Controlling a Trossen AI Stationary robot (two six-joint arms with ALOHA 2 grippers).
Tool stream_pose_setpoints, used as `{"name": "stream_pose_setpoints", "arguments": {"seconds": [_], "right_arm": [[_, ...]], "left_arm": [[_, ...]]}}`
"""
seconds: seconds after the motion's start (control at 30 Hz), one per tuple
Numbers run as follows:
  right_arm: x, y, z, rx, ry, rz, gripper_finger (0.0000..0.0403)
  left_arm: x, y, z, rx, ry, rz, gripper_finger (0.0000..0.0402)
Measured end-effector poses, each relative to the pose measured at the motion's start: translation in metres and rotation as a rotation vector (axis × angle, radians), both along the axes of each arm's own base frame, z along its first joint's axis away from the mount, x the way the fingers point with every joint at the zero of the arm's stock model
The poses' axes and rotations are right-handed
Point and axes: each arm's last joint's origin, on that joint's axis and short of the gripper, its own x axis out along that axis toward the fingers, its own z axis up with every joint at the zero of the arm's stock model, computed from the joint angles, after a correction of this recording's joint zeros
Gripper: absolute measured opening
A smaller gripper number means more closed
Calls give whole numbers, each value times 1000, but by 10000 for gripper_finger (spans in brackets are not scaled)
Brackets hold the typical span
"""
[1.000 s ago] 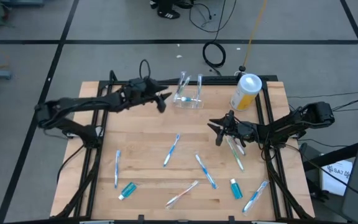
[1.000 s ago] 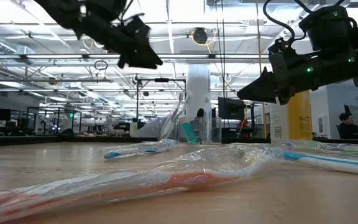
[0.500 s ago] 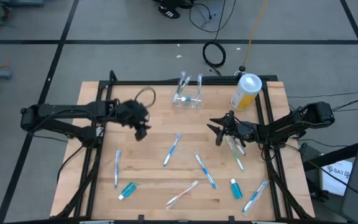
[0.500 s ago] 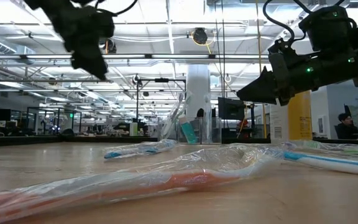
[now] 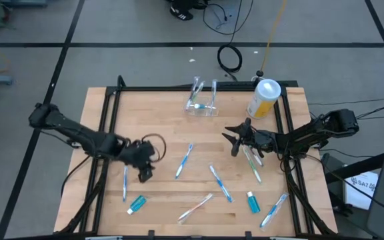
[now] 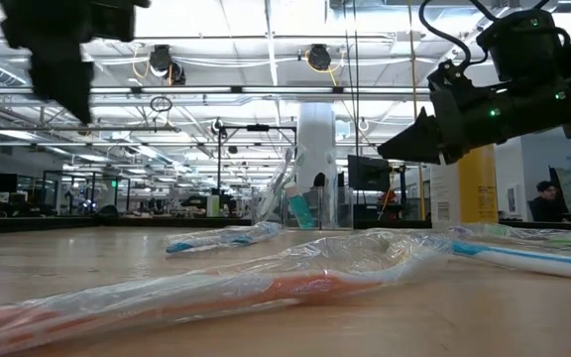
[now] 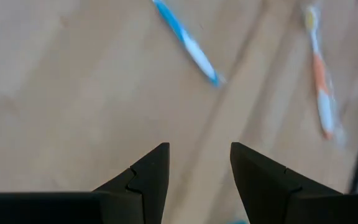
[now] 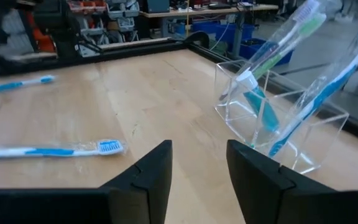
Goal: Pick & Place toothbrushing station
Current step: Put the mouthwash into the transparent organizer
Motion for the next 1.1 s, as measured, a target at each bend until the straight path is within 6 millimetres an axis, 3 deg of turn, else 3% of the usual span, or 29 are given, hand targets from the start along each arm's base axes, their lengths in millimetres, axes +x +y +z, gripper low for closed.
{"name": "stream_pose_setpoints", "arguments": {"seconds": [0.27, 0.53, 0.77, 1.1], "right_arm": [[0, 0, 1, -151, 58, 28, 146], [0, 0, 2, -302, 115, 54, 146], [1, 0, 6, -390, 119, 64, 147], [1, 0, 7, -434, 124, 69, 146]], "left_arm": [[-15, -62, -31, -79, 163, 40, 177], [-34, -111, -64, -206, 395, 10, 177], [-40, -128, -65, -267, 389, 93, 177], [-50, -137, -67, -271, 390, 157, 177]]}}
